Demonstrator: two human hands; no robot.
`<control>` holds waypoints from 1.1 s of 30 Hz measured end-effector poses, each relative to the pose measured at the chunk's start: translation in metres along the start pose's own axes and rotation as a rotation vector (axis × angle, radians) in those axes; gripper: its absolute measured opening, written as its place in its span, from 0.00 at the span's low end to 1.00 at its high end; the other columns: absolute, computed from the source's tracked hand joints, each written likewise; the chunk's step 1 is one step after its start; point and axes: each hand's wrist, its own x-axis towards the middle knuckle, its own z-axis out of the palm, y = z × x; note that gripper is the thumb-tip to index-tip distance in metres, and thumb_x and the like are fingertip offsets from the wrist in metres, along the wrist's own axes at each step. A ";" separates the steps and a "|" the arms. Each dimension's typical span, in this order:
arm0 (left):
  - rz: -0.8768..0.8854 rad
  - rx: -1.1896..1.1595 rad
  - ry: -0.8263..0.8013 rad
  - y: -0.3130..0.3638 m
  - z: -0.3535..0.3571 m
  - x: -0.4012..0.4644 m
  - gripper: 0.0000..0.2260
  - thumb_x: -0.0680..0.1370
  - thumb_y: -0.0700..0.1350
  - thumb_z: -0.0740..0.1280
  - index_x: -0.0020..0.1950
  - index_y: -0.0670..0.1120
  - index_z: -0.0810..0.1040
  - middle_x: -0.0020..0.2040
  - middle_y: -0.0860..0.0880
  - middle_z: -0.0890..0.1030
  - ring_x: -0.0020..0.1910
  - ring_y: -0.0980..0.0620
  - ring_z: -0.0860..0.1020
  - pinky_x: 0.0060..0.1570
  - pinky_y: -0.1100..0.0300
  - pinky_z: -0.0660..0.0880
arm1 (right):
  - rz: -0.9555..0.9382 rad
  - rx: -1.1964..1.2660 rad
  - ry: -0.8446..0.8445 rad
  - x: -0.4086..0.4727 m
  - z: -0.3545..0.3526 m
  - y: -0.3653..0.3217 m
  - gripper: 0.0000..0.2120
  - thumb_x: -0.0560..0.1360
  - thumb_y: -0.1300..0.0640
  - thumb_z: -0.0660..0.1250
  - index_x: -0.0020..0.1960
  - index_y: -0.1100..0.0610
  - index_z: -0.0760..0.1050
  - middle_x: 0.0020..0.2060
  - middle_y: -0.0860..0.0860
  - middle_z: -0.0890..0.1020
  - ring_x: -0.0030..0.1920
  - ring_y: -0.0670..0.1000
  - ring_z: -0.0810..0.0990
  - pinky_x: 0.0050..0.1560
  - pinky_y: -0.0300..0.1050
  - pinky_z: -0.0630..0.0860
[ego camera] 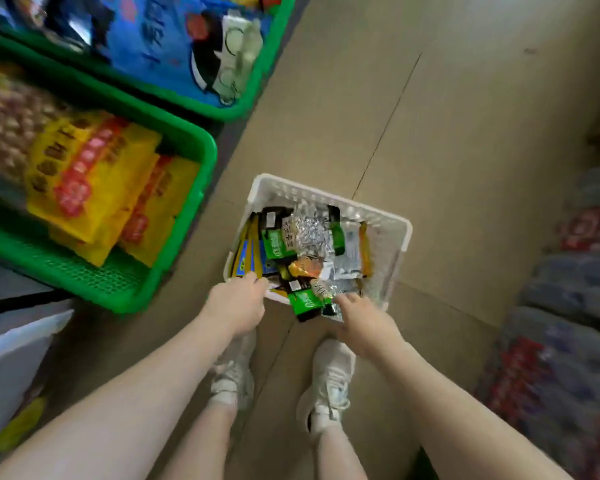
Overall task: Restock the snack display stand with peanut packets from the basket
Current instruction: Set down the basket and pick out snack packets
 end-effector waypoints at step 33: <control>-0.449 -1.132 0.335 -0.005 0.071 0.207 0.19 0.76 0.45 0.66 0.66 0.45 0.68 0.61 0.43 0.77 0.56 0.41 0.76 0.50 0.51 0.74 | 0.093 0.247 0.060 0.130 0.010 0.044 0.15 0.75 0.53 0.67 0.58 0.54 0.66 0.53 0.54 0.79 0.46 0.55 0.78 0.44 0.49 0.77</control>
